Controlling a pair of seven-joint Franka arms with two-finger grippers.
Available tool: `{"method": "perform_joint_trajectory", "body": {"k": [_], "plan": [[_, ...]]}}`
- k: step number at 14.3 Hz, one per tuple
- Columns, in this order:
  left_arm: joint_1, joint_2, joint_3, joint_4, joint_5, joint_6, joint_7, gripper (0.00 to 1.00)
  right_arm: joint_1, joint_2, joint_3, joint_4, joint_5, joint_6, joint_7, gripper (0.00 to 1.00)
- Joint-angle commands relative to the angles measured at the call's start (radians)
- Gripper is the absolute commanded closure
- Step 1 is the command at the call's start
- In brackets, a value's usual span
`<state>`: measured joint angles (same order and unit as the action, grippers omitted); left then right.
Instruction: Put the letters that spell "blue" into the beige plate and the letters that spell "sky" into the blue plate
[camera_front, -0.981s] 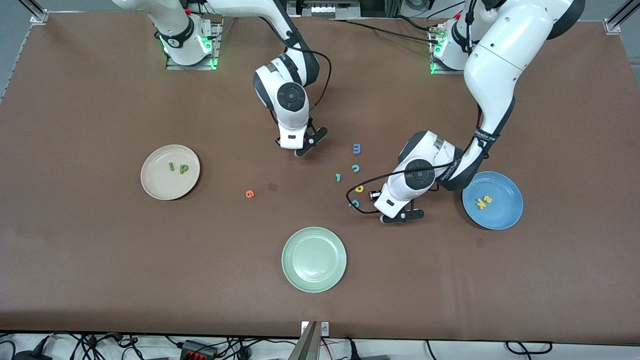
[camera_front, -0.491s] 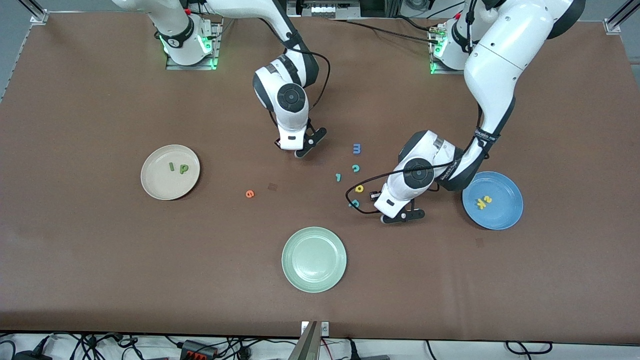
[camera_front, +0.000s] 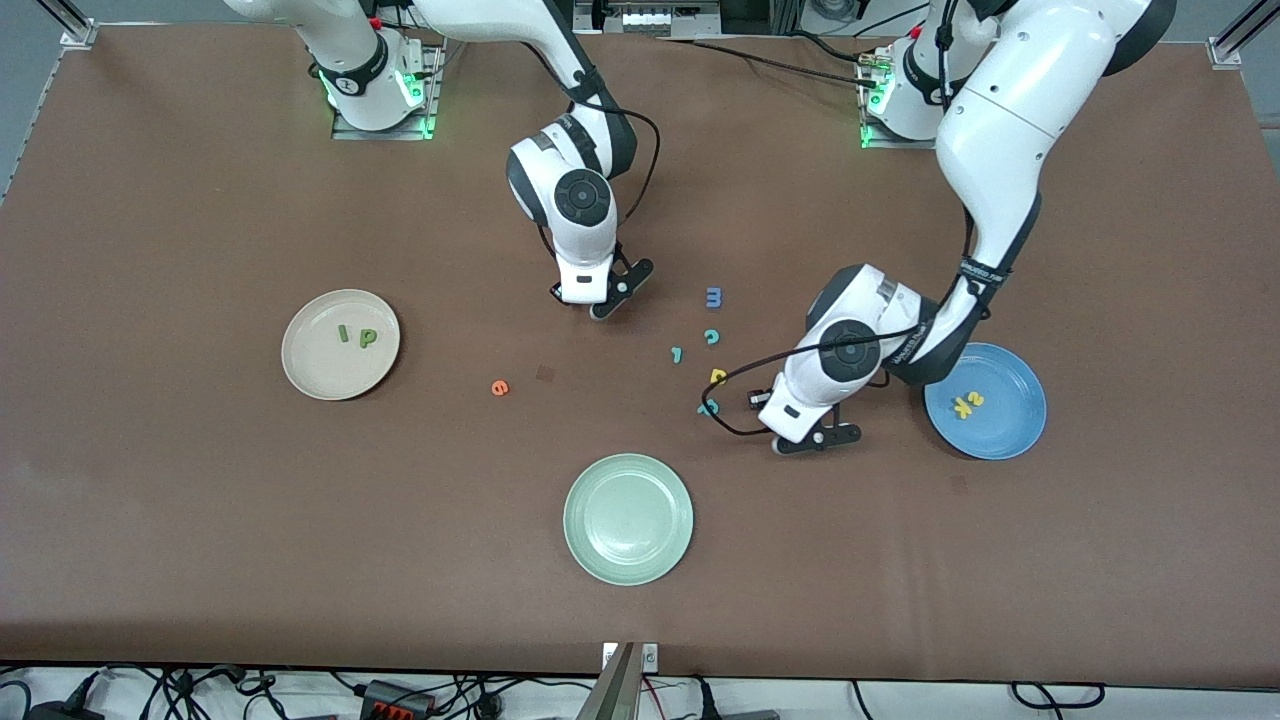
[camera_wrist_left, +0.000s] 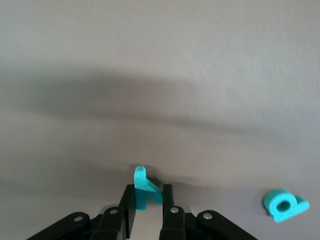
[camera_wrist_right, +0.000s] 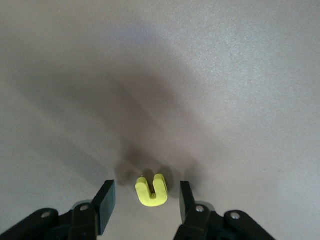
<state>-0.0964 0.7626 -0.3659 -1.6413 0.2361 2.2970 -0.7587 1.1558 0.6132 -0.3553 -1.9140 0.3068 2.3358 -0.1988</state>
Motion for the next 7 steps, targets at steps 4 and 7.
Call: {"method": "perform_joint_trajectory", "body": {"k": [4, 7], "plan": [[0.134, -0.121, 0.002, -0.008, 0.028, -0.138, 0.215, 0.84, 0.002, 0.006, -0.005, -0.003, -0.011, 0.007, -0.016, 0.53], [0.236, -0.157, 0.004, -0.014, 0.041, -0.217, 0.427, 0.83, 0.001, 0.007, -0.005, -0.003, -0.011, 0.007, -0.03, 0.58]]}}
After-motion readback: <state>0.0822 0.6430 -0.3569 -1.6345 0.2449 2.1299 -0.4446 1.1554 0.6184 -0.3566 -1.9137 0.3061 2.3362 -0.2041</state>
